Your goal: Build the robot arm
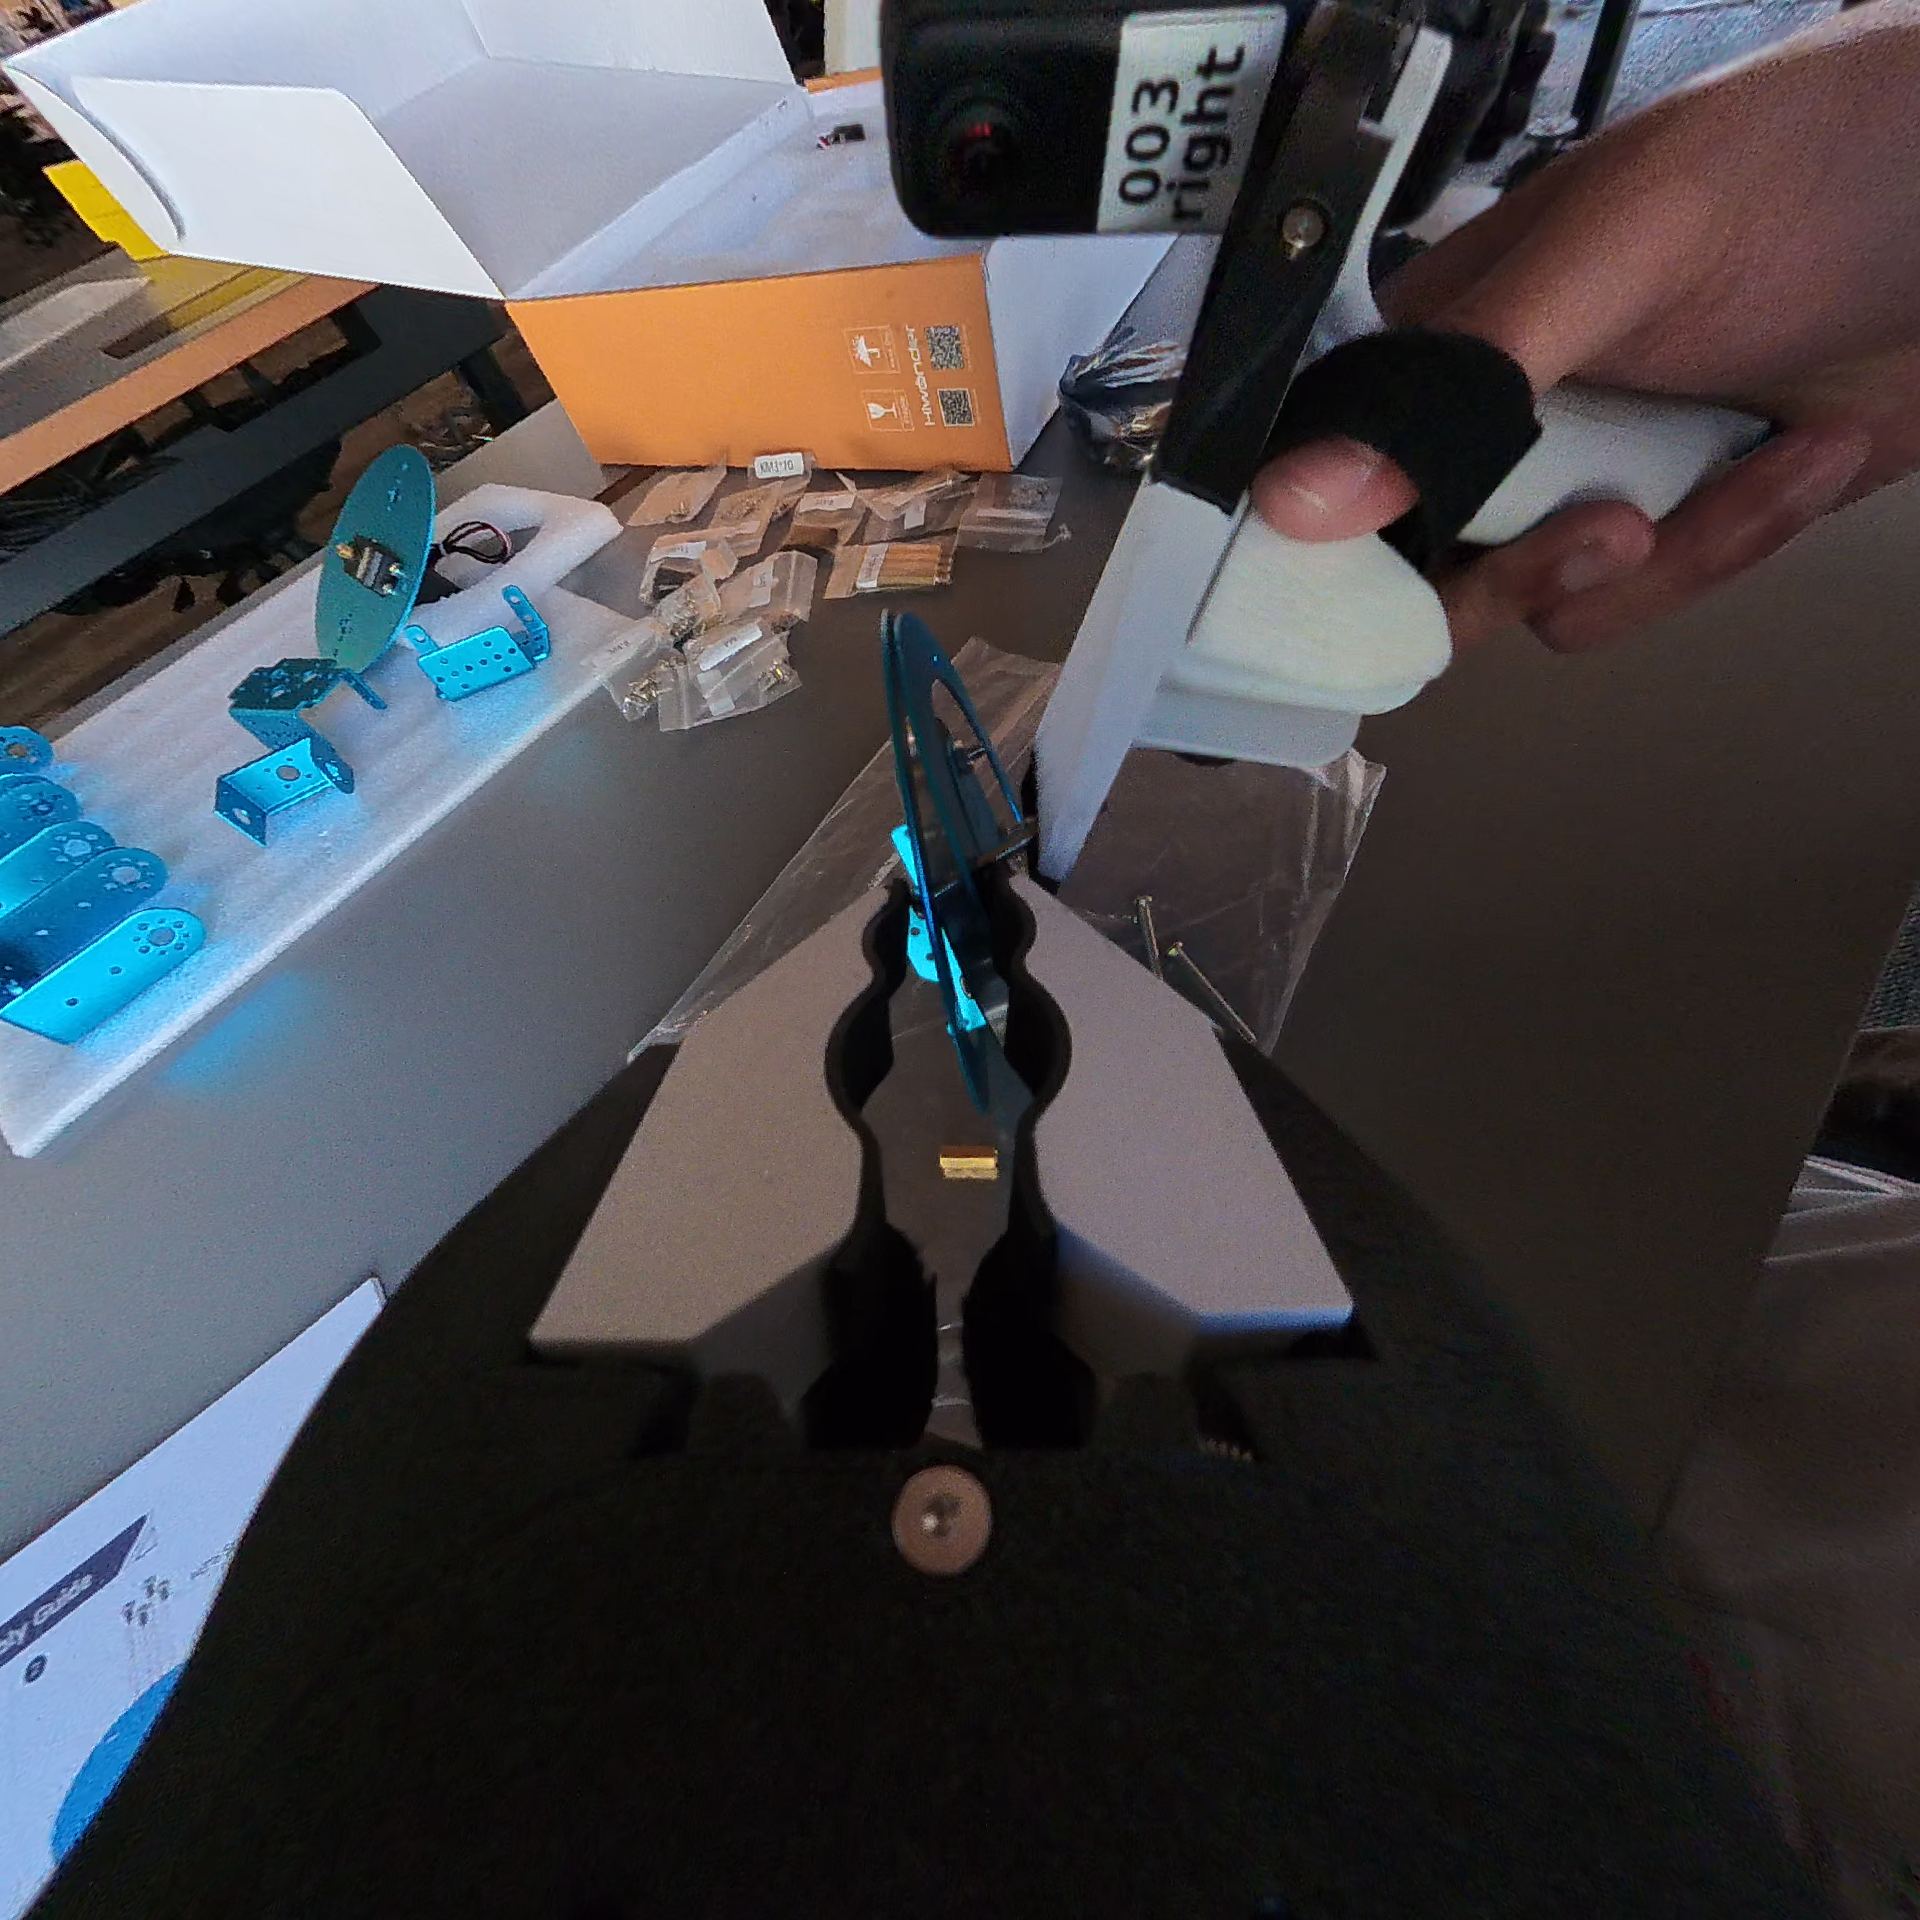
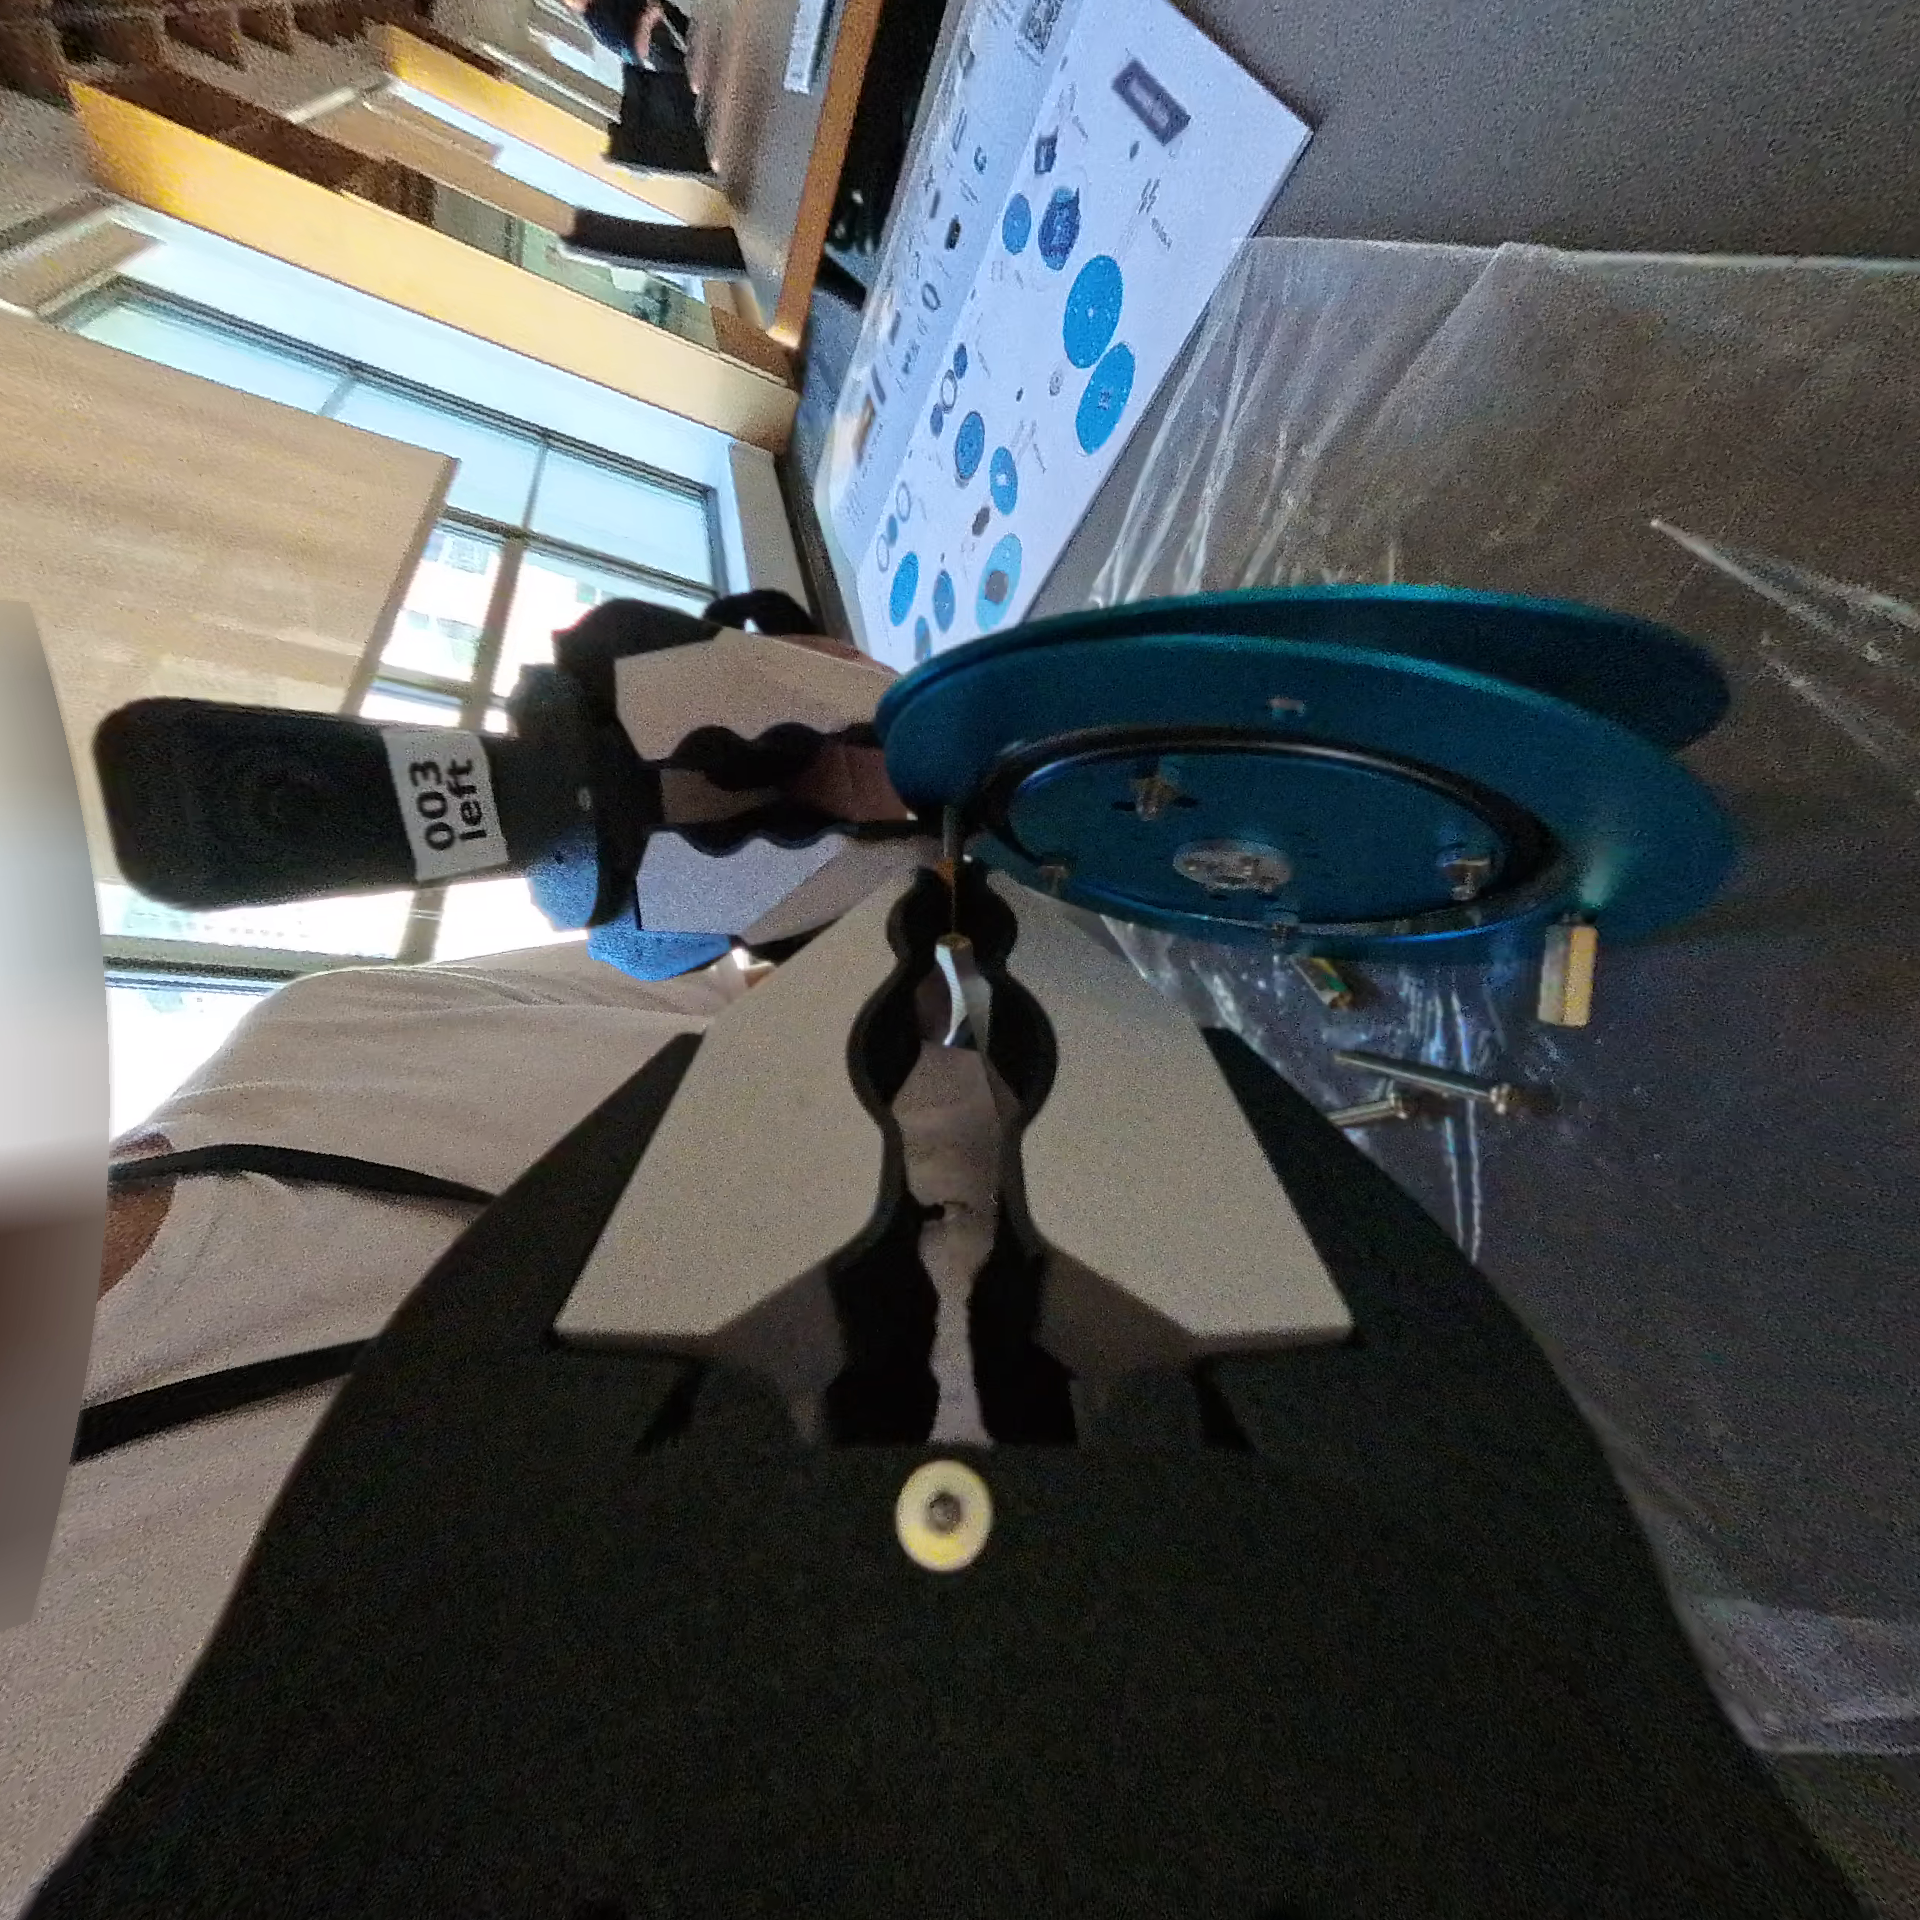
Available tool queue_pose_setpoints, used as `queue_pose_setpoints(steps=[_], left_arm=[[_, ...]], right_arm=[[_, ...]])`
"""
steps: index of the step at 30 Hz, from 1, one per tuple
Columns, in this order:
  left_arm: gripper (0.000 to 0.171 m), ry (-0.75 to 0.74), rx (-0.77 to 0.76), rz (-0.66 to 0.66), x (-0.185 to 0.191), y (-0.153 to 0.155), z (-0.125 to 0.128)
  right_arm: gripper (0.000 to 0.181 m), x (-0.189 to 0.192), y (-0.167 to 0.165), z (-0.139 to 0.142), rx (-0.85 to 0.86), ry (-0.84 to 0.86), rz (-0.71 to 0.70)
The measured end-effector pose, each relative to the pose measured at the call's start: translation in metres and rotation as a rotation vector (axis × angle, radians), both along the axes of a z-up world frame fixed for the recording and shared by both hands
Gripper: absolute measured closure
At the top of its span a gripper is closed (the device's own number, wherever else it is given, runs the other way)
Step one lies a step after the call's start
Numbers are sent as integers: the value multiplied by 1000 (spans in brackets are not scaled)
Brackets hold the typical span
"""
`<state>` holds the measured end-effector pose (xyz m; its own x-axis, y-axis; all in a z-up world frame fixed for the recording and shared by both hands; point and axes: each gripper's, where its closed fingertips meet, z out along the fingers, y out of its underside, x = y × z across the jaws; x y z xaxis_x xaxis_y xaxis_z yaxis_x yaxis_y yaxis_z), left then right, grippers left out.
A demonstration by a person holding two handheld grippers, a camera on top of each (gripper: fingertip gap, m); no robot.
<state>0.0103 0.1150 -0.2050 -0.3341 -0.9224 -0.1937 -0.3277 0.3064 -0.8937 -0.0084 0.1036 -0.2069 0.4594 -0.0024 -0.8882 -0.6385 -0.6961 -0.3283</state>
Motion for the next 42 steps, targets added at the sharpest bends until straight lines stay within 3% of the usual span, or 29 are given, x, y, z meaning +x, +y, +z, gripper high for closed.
queue_pose_setpoints(steps=[1, 3, 5, 7, 11, 14, 16, 17, 19, 21, 26, 28, 29, 31, 35, 38, 40, 42], left_arm=[[157, 0, -1, 3, 0, 0, 0], [157, 2, -10, 9, 0, 0, -1], [157, 3, -18, 14, -1, 0, -1], [157, 3, -12, 15, -1, 0, -1], [157, 10, -19, 25, 1, 0, 0], [157, 8, -43, 28, 2, -1, 0], [157, 11, -47, 28, 2, -1, -1], [157, 11, -45, 27, 2, -1, -1], [157, 8, -36, 17, 0, -2, -2], [157, 3, -29, 11, -1, -3, -2], [157, -6, -24, 5, -2, -5, 0], [157, -6, -22, 2, -2, -5, -1], [157, -5, -24, 4, -2, -5, -1], [157, 3, -33, 10, -1, -5, -2], [157, 7, -37, 15, -2, -5, -2], [157, 15, -41, 15, -2, -4, -2], [157, 22, -28, 30, -1, -2, -2], [157, 24, -25, 33, -1, -1, -2]], right_arm=[[177, 0, 0, -1, 21, -36, -5], [172, 4, -1, -4, 67, -322, 6], [152, 13, -4, -9, 65, -744, 25], [144, 23, -9, -12, 29, -1157, 57], [152, 32, -10, -7, -86, -1831, 158], [152, 29, -9, -17, -175, -1957, 256], [178, 40, -6, -8, -202, -2103, 240], [178, 40, -6, -8, -210, -2094, 266], [179, 35, -10, -14, -220, -1872, 258], [179, 25, -12, -21, -191, -1520, 241], [179, -11, -15, -15, -117, -397, 194], [179, -16, -15, -11, -97, -125, 174], [178, -16, -14, -11, -81, -99, 172], [178, -11, -12, -16, -44, -319, 190], [153, 18, -7, -17, 63, -1293, 189], [156, 22, -4, -10, 88, -1946, 257], [167, 28, 1, -8, 59, -2179, 274], [177, 31, 3, -6, 60, -2193, 261]])
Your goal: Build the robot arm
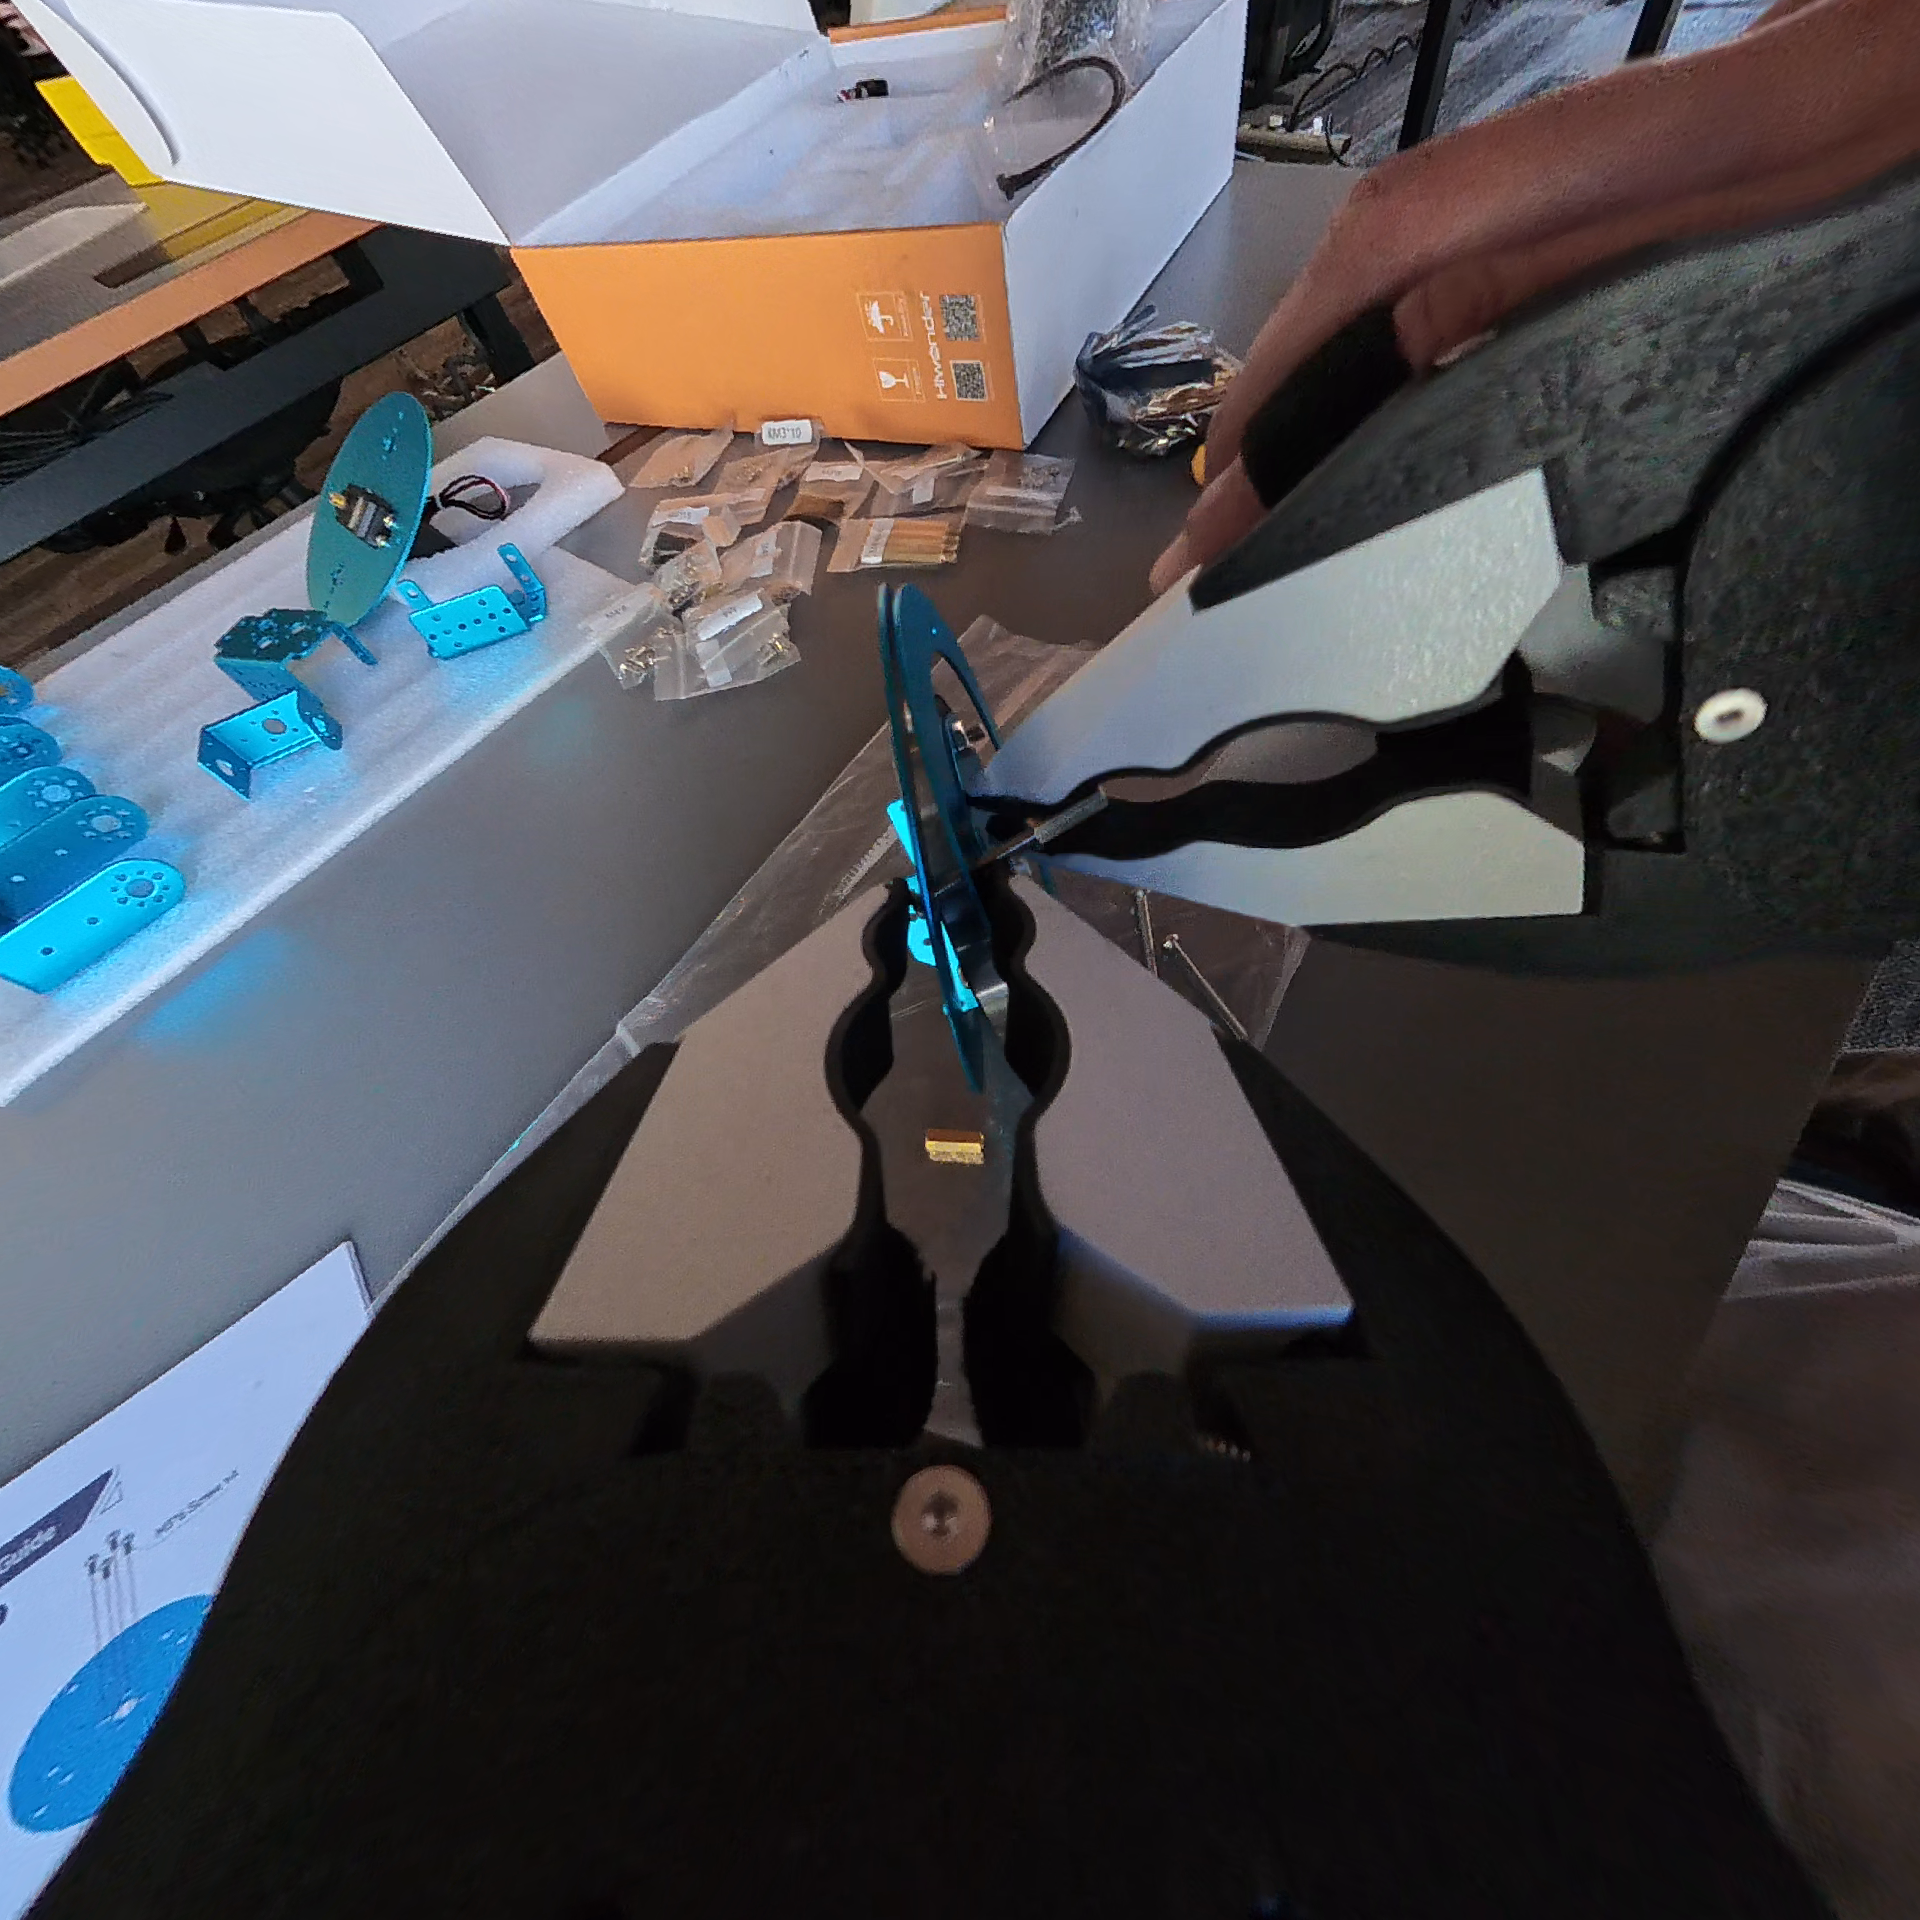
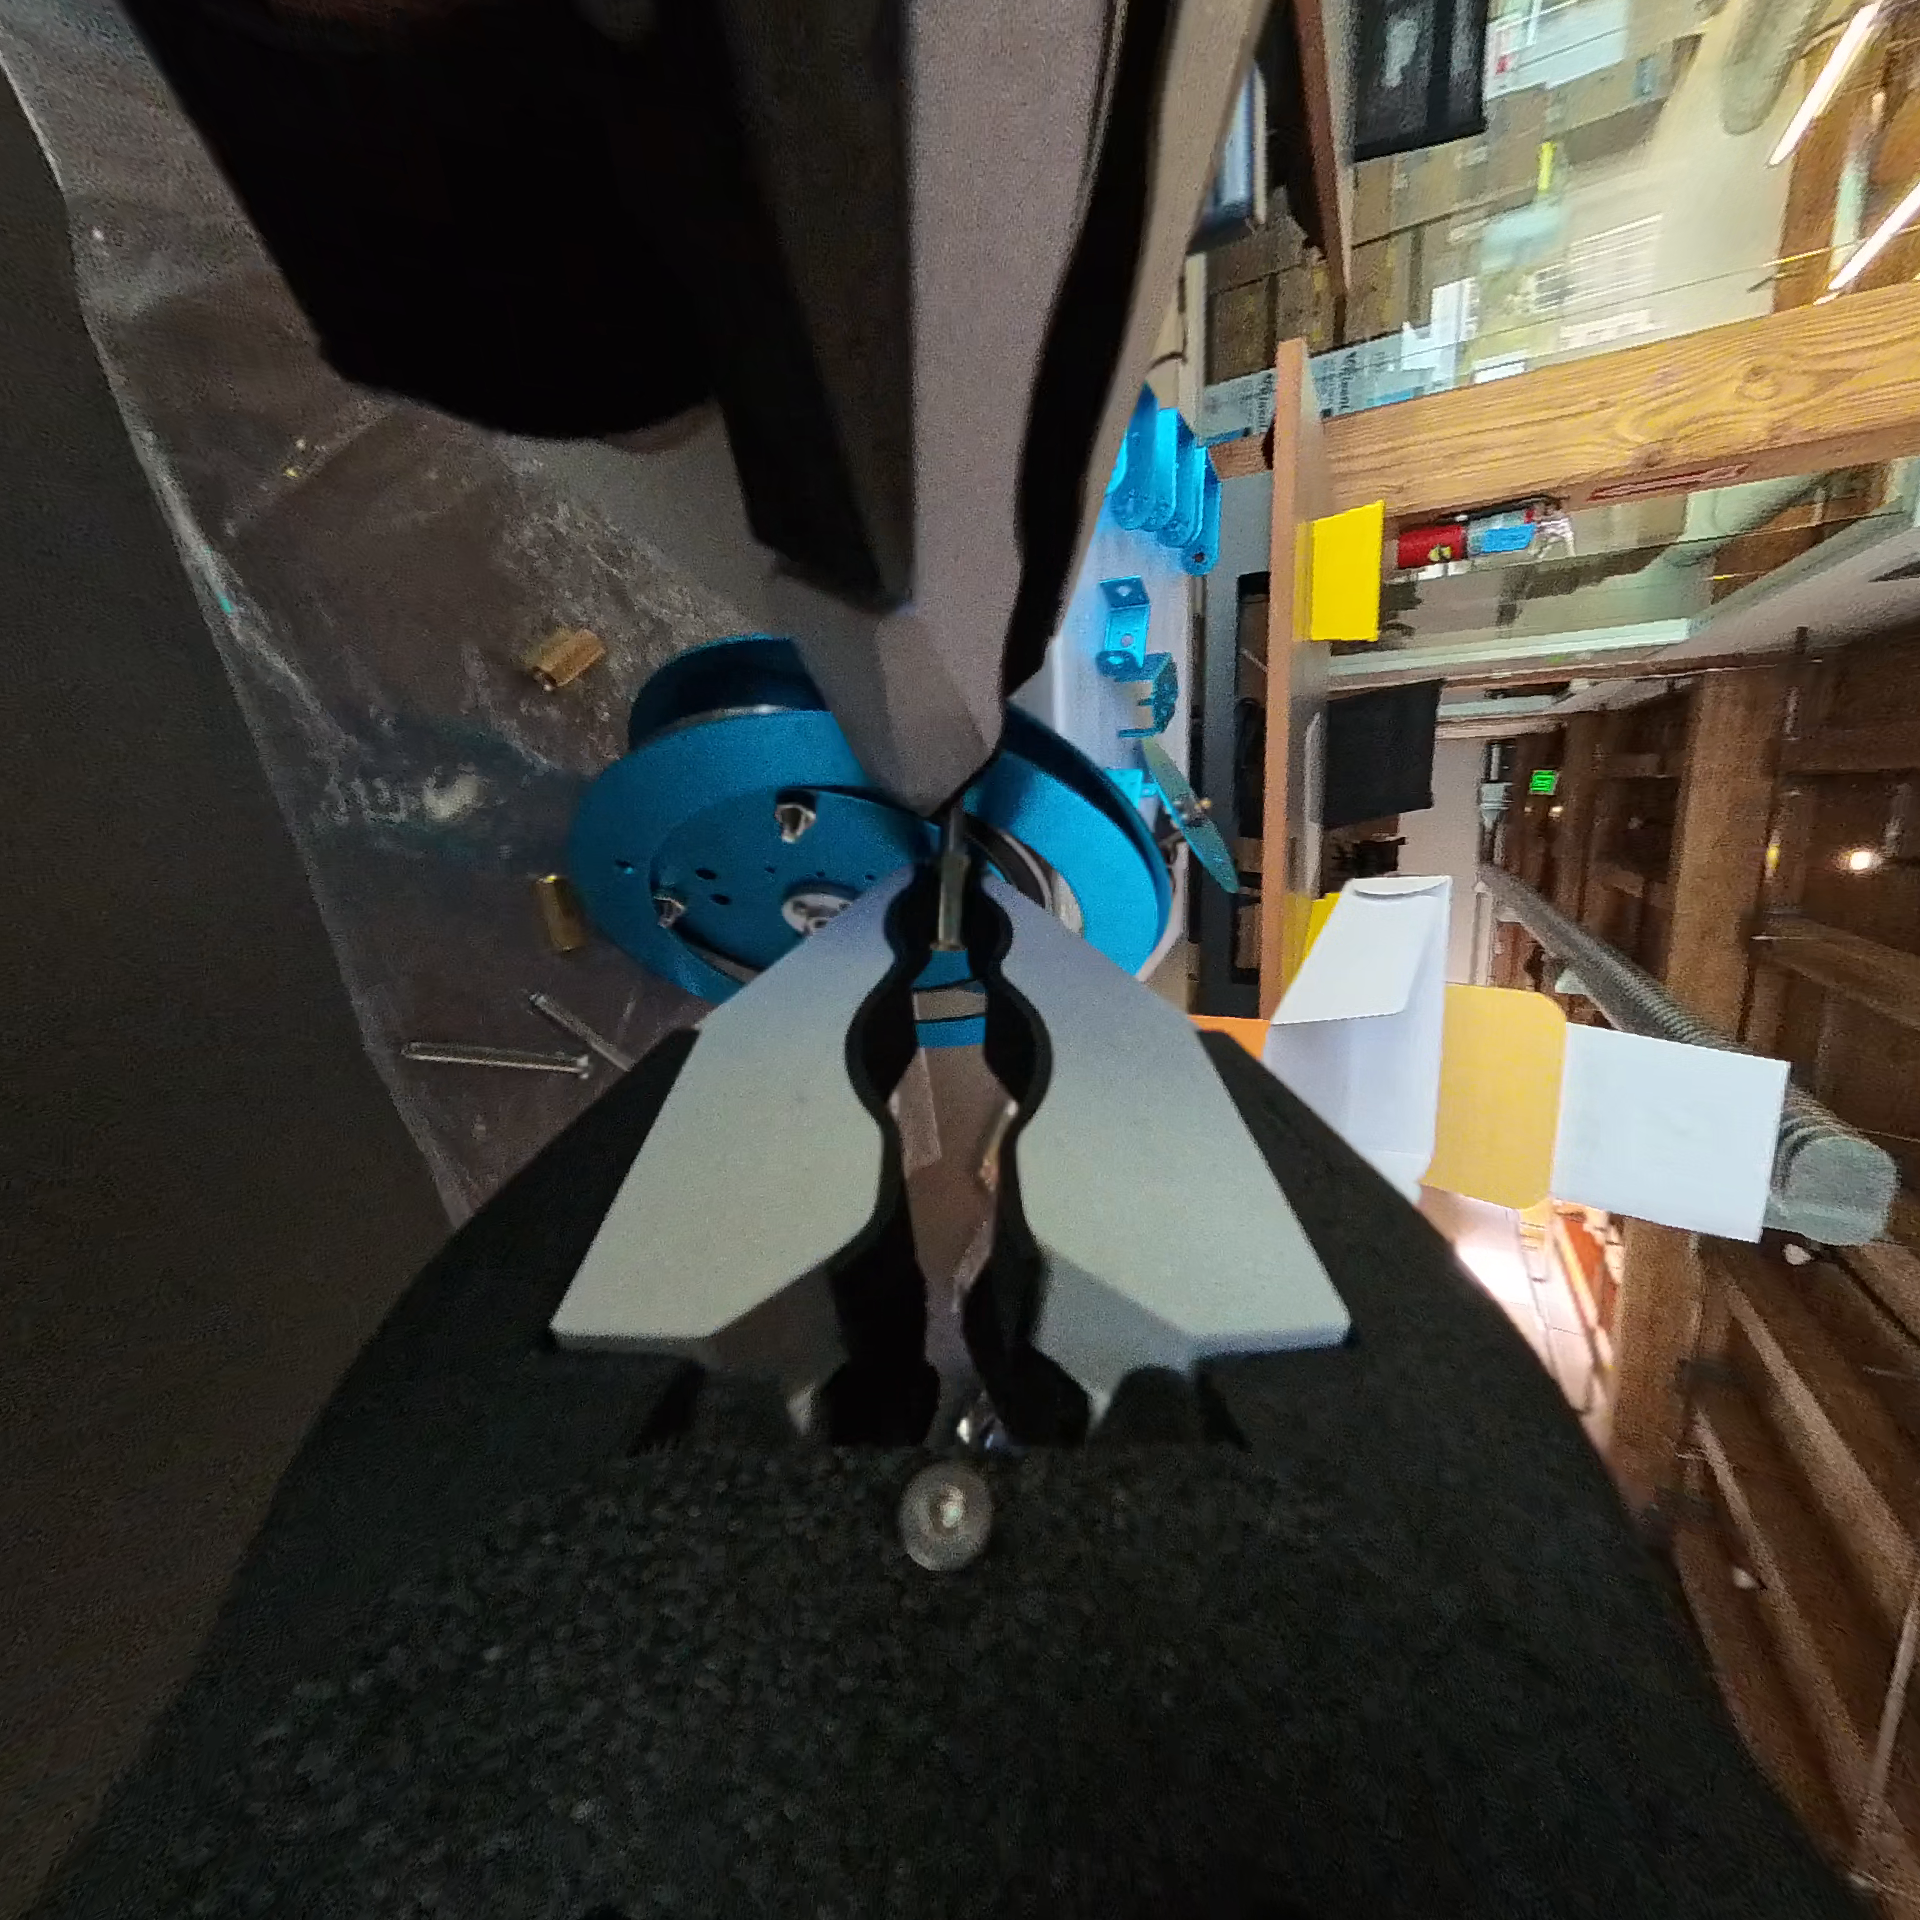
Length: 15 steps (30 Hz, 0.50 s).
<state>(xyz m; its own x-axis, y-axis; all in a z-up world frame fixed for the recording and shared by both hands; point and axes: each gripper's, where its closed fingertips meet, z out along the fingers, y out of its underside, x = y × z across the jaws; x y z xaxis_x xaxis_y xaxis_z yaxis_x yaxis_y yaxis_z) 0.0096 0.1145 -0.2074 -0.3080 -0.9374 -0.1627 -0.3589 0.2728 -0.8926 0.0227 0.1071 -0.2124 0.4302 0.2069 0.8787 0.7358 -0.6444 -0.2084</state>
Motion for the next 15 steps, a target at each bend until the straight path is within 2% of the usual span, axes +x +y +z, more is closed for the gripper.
queue_pose_setpoints(steps=[4, 5, 6, 9, 12, 14, 15], left_arm=[[157, 2, 2, -1, 2, -1, 0], [157, 5, 7, -2, 1, -1, -1], [157, 6, 4, -5, 1, -2, -1], [157, -2, -25, -25, -2, -5, -1], [157, -5, -24, -25, -1, -5, 0], [157, -7, -15, -21, 0, -5, 0], [157, -7, -9, -21, 0, -5, 0]], right_arm=[[177, 1, -3, -4, -41, 146, -24], [177, 0, -4, -7, -56, 239, -40], [177, -4, -6, -10, -74, 399, -61], [178, -24, -13, -16, -160, 1112, -135], [178, -40, -15, -11, -236, 1724, -175], [178, -45, -15, -6, -273, 2017, -196], [178, -45, -15, -5, -261, 2064, -195]])
